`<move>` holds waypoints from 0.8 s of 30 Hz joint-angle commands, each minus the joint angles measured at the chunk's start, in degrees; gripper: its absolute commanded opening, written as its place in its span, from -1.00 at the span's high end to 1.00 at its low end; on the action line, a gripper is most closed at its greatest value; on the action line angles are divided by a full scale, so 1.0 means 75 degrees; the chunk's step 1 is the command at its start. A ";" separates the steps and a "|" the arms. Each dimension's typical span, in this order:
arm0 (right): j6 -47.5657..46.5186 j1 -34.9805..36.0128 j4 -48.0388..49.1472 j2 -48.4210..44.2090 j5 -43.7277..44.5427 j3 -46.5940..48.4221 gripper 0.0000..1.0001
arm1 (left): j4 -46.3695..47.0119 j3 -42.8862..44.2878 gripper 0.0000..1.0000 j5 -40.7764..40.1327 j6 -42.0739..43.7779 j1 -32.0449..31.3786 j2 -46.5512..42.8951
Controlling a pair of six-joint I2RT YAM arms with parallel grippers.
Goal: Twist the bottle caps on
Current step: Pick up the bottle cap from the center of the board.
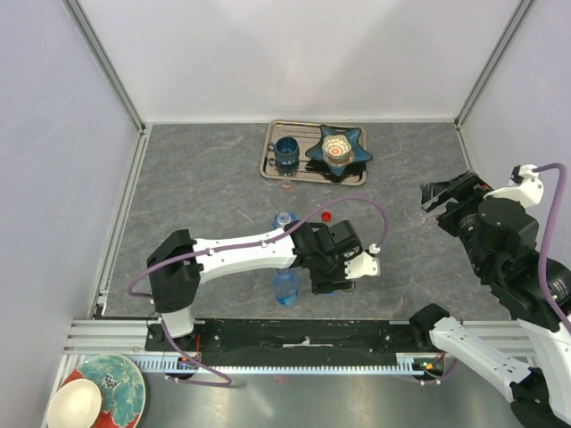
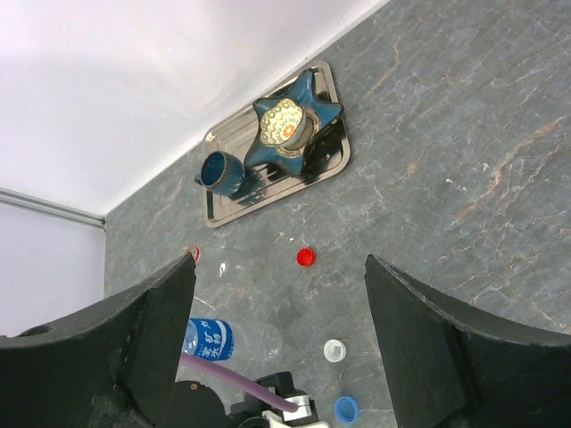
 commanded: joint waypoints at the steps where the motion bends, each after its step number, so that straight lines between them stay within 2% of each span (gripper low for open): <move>1: -0.0157 0.0006 -0.0214 -0.0101 0.0350 0.0458 -0.68 | 0.0392 -0.0152 -0.44 0.0846 -0.0099 -0.0027 0.0196; 7: -0.0227 0.0006 -0.0250 -0.0148 0.0408 0.0505 -0.65 | 0.0871 -0.0457 -0.46 0.0976 0.0089 -0.0027 0.0571; 14: -0.0298 0.0006 -0.0215 -0.0265 0.0467 0.0282 -0.61 | 0.1107 -0.0293 -0.14 0.0941 0.0265 0.0043 0.0993; 24: -0.0450 0.0017 -0.0191 -0.0230 0.0339 0.0224 -0.56 | 0.0967 0.0210 0.06 0.1140 0.0406 0.0336 0.1052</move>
